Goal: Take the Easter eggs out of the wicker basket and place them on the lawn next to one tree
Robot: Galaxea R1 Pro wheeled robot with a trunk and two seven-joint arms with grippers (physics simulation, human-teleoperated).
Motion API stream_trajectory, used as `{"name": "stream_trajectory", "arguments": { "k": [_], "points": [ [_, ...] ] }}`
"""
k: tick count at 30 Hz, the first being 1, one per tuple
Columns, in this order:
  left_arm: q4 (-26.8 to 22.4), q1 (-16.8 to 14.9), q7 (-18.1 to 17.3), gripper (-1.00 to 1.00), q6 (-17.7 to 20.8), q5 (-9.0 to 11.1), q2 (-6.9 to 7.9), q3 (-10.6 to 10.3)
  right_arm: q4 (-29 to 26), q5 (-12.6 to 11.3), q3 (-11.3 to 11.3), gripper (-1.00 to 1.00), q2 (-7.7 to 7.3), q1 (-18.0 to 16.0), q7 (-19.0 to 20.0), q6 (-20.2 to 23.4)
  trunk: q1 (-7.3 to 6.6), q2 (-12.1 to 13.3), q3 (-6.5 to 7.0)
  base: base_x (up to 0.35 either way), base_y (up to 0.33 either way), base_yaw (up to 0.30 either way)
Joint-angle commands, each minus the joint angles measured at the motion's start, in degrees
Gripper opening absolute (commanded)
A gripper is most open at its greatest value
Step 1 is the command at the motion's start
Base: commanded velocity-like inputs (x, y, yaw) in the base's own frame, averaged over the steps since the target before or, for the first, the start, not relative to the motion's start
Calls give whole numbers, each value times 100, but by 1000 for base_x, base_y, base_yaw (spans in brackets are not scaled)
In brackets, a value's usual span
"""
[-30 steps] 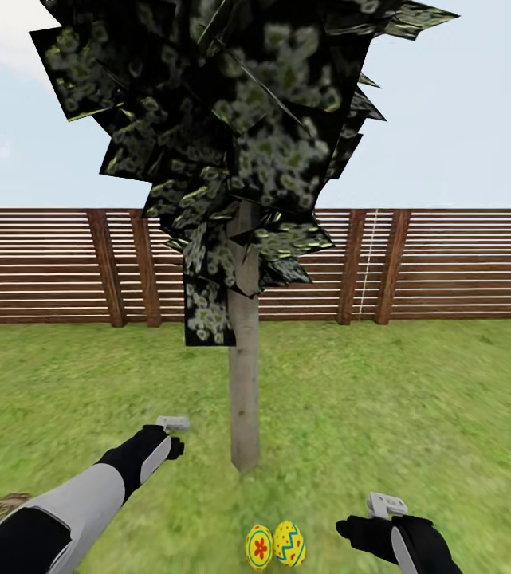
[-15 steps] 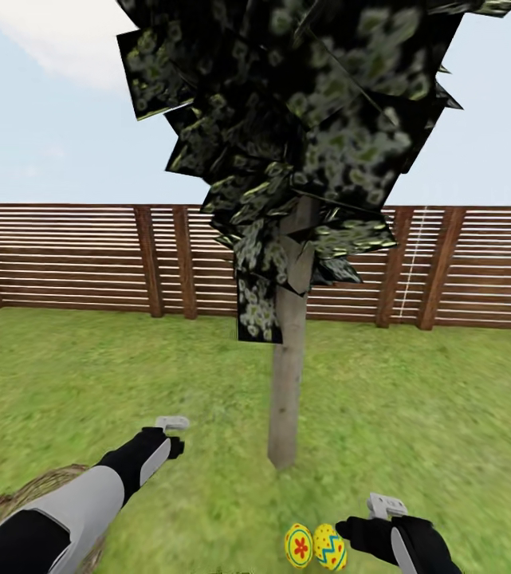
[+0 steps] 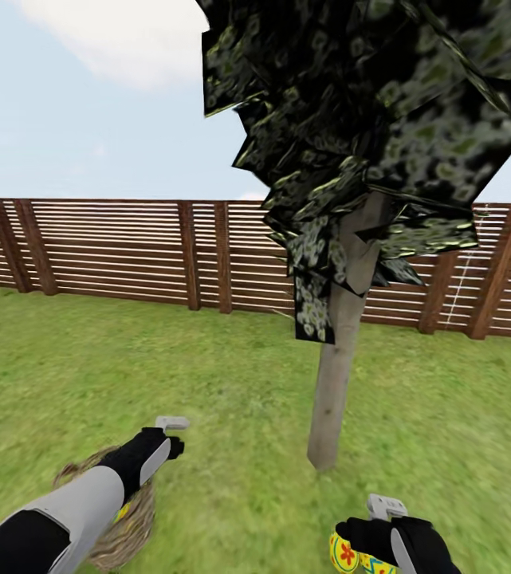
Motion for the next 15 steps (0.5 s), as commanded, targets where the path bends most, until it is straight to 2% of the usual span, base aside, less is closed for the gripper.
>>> {"name": "stream_trajectory", "arguments": {
  "k": [1,15],
  "points": [
    [-16,1,36,100,27,61,6,-46,-7,-28,-15,100,4,-1,7,27,2,-5,-9,0,288,234],
    [-16,2,35,100,27,55,6,-46,-2,-28,-15,100,13,-1,9,23,2,-5,-83,7,288,234]
  ]
}}
